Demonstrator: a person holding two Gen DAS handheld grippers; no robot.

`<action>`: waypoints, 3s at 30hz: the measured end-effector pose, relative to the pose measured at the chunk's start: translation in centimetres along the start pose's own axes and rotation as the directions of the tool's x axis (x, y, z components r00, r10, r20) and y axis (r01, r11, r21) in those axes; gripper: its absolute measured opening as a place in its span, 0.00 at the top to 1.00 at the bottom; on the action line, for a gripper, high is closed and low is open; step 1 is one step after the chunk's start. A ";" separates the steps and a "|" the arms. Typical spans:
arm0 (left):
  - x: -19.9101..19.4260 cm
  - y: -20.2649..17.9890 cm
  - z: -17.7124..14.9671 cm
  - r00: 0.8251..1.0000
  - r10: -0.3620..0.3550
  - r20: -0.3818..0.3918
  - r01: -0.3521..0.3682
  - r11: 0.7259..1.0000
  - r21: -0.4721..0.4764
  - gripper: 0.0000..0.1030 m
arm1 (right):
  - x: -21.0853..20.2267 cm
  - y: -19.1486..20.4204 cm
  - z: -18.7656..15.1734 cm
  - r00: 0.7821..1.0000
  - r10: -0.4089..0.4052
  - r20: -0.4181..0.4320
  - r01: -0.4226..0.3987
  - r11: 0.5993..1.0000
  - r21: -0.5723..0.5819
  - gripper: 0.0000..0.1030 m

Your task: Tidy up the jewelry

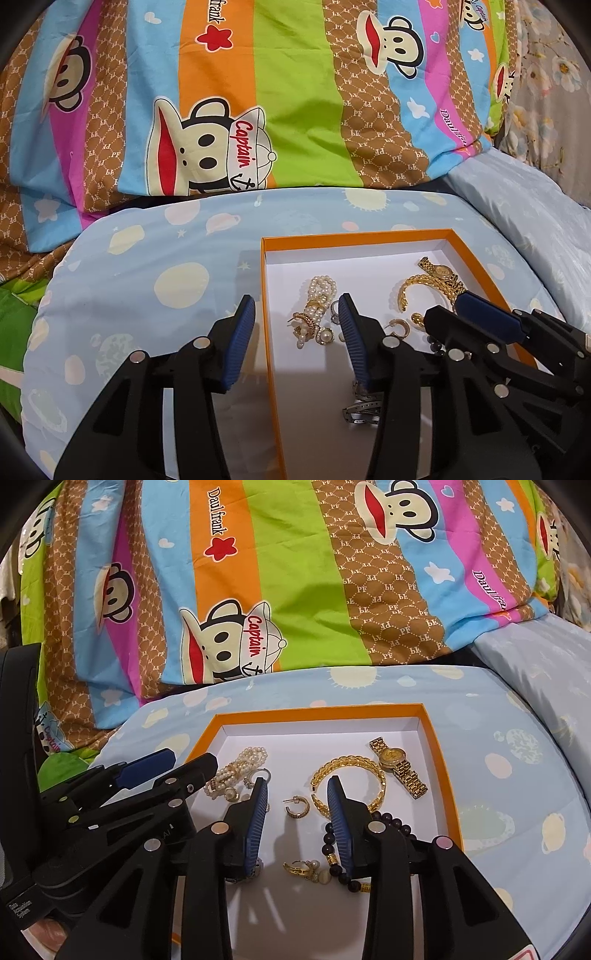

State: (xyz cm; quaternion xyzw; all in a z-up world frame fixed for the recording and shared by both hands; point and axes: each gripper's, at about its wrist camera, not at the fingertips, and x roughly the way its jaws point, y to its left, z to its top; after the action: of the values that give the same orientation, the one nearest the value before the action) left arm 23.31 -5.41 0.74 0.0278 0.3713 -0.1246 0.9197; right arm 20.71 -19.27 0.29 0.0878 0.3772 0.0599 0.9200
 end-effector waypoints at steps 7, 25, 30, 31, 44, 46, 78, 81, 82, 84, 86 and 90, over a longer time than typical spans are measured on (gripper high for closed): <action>0.0 0.0 -0.1 1.000 0.004 0.002 -0.004 1.000 0.000 0.56 | -0.1 0.1 -0.1 1.000 -0.011 0.008 0.011 1.000 -0.011 0.66; -3.2 0.1 -0.9 0.999 0.034 0.037 -0.034 0.999 -0.010 0.56 | -3.5 1.4 -1.0 0.998 -0.044 0.050 0.046 0.999 -0.027 0.60; -5.9 -0.2 -2.7 0.998 0.034 0.043 -0.034 0.999 -0.012 0.56 | -6.2 1.7 -3.1 0.998 -0.033 0.050 0.034 0.999 -0.007 0.55; -6.4 -0.3 -3.1 0.998 0.037 0.046 -0.037 0.999 -0.013 0.56 | -6.7 1.8 -3.5 0.998 -0.033 0.052 0.033 0.999 -0.002 0.55; -9.6 -1.3 -9.4 0.995 0.097 0.028 -0.097 0.995 -0.007 0.56 | -10.5 2.6 -9.5 0.978 -0.176 0.112 0.179 0.984 -0.016 0.40; -9.8 -1.4 -9.8 0.994 0.102 0.030 -0.102 0.995 -0.007 0.56 | -10.7 2.6 -9.8 0.977 -0.183 0.110 0.186 0.982 -0.014 0.39; -9.5 -1.5 -9.9 0.986 0.165 0.017 -0.164 0.986 -0.012 0.35 | -10.3 2.1 -9.9 0.962 -0.261 0.081 0.263 0.965 -0.007 0.31; -9.6 -1.4 -9.9 0.985 0.174 0.020 -0.174 0.985 -0.014 0.33 | -10.3 2.1 -9.9 0.961 -0.263 0.082 0.265 0.964 -0.008 0.31; -9.6 -1.5 -9.9 0.984 0.176 0.020 -0.175 0.984 -0.013 0.33 | -10.3 2.1 -9.9 0.961 -0.265 0.082 0.267 0.964 -0.009 0.31; -9.6 -1.5 -9.9 0.984 0.178 0.021 -0.177 0.984 -0.013 0.33 | -10.3 2.1 -9.9 0.960 -0.267 0.084 0.269 0.963 -0.010 0.31; -9.6 -1.5 -9.9 0.984 0.176 0.020 -0.176 0.984 -0.012 0.33 | -10.4 2.1 -9.9 0.959 -0.271 0.084 0.272 0.962 -0.009 0.31; -9.7 -1.6 -10.0 0.984 0.179 0.021 -0.178 0.984 -0.009 0.32 | -10.4 2.1 -9.9 0.958 -0.273 0.086 0.275 0.962 -0.007 0.31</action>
State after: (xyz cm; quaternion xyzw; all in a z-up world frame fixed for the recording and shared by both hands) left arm 9.47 -3.49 0.25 0.0565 0.3577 -0.0407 0.9312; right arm 6.26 -17.91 0.91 0.0284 0.3460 -0.0681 0.9353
